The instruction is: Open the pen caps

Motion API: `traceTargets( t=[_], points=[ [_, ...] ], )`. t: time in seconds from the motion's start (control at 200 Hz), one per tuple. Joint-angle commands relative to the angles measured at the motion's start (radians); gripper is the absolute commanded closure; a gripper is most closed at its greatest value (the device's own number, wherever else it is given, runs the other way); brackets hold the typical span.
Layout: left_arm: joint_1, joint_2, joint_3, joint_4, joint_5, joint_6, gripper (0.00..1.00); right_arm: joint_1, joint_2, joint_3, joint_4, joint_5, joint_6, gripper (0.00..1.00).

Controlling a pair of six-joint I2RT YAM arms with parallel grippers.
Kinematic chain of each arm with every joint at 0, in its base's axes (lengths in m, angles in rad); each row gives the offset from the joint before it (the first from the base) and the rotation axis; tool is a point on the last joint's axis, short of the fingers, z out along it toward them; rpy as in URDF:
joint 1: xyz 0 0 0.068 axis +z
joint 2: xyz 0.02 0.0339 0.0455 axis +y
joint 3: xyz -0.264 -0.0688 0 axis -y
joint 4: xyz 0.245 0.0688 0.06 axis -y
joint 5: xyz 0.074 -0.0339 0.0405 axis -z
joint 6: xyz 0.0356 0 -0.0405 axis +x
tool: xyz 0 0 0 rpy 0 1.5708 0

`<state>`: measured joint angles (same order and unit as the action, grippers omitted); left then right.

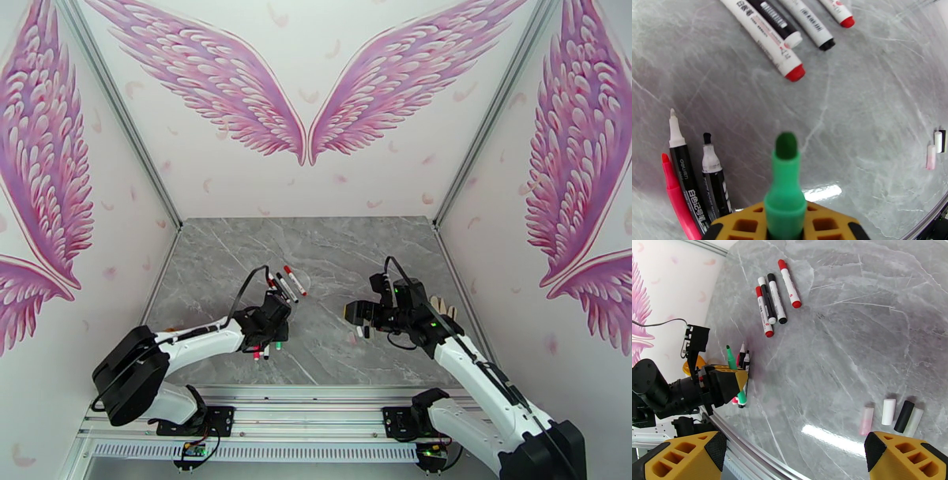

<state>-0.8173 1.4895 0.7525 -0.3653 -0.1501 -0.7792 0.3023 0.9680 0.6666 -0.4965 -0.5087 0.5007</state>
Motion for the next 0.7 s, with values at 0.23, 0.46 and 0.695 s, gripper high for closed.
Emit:
traceTargets(
  t=[0.23, 0.46, 0.695],
  points=[
    [-0.033, 0.085, 0.077, -0.099, -0.071, -0.009, 0.74, 0.007, -0.025, -0.035, 0.009, -0.005, 0.000, 0.01],
    [-0.036, 0.091, 0.073, -0.111, -0.084, -0.019, 0.67, 0.007, -0.026, -0.040, 0.017, -0.002, 0.006, 0.01],
    [-0.031, 0.032, 0.094, -0.136, -0.084, -0.007, 0.66, 0.006, -0.019, -0.042, 0.023, -0.006, 0.002, 0.01]
  ],
)
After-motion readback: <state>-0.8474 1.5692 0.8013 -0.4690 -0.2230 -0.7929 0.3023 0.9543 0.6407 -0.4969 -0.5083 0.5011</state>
